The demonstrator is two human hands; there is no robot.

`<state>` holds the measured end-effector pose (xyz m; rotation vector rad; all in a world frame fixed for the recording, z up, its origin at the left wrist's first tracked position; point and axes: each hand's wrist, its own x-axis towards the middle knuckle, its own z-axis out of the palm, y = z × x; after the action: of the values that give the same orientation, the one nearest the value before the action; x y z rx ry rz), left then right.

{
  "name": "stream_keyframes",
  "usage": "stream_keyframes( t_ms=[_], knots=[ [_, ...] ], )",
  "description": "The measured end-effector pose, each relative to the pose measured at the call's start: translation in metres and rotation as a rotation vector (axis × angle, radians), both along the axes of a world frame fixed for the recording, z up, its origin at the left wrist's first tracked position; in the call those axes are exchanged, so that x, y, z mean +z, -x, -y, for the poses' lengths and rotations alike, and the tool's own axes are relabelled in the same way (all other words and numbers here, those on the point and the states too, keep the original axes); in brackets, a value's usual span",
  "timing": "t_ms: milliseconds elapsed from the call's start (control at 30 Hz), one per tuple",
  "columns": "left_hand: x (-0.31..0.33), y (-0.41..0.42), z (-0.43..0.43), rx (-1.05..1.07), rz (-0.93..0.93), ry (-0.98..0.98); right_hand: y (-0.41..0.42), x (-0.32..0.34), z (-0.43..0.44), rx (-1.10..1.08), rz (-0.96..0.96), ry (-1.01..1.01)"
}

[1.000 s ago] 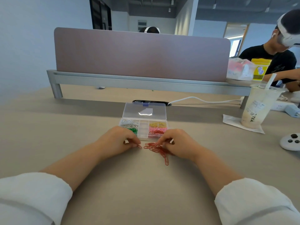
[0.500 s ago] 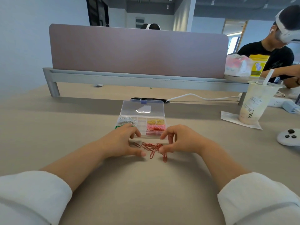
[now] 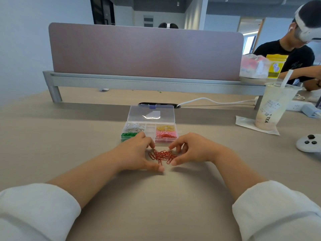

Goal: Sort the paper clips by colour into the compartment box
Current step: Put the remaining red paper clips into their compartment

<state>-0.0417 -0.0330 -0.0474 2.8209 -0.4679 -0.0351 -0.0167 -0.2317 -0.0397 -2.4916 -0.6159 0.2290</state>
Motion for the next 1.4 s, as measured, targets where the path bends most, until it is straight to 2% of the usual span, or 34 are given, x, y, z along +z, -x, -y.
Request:
stream_keyframes(
  t_ms=[133,267,500,733,833,1067,1300,1400],
  knots=[
    [0.002,-0.002,0.004,-0.022,0.027,0.066,0.0,-0.002,-0.009,0.049,0.054,0.049],
    [0.001,-0.004,0.002,-0.033,0.037,0.121,-0.004,-0.008,-0.018,0.04,0.127,-0.013],
    [0.0,-0.006,0.001,-0.022,0.163,0.002,-0.006,-0.012,-0.022,0.069,0.335,0.131],
    [-0.001,-0.009,-0.004,-0.03,0.25,0.013,-0.008,-0.015,-0.02,0.045,0.373,0.167],
    [-0.002,-0.01,-0.007,-0.045,0.256,0.049,-0.013,-0.019,-0.016,-0.013,0.408,0.071],
    [-0.003,-0.011,-0.011,-0.028,0.19,0.211,-0.026,-0.023,-0.023,-0.213,0.525,-0.348],
    [-0.008,-0.013,-0.012,-0.009,0.164,0.329,-0.042,-0.02,-0.035,-0.283,0.6,-0.461],
    [-0.011,-0.016,-0.011,-0.01,0.171,0.35,-0.043,-0.021,-0.037,-0.273,0.572,-0.504]
  ],
)
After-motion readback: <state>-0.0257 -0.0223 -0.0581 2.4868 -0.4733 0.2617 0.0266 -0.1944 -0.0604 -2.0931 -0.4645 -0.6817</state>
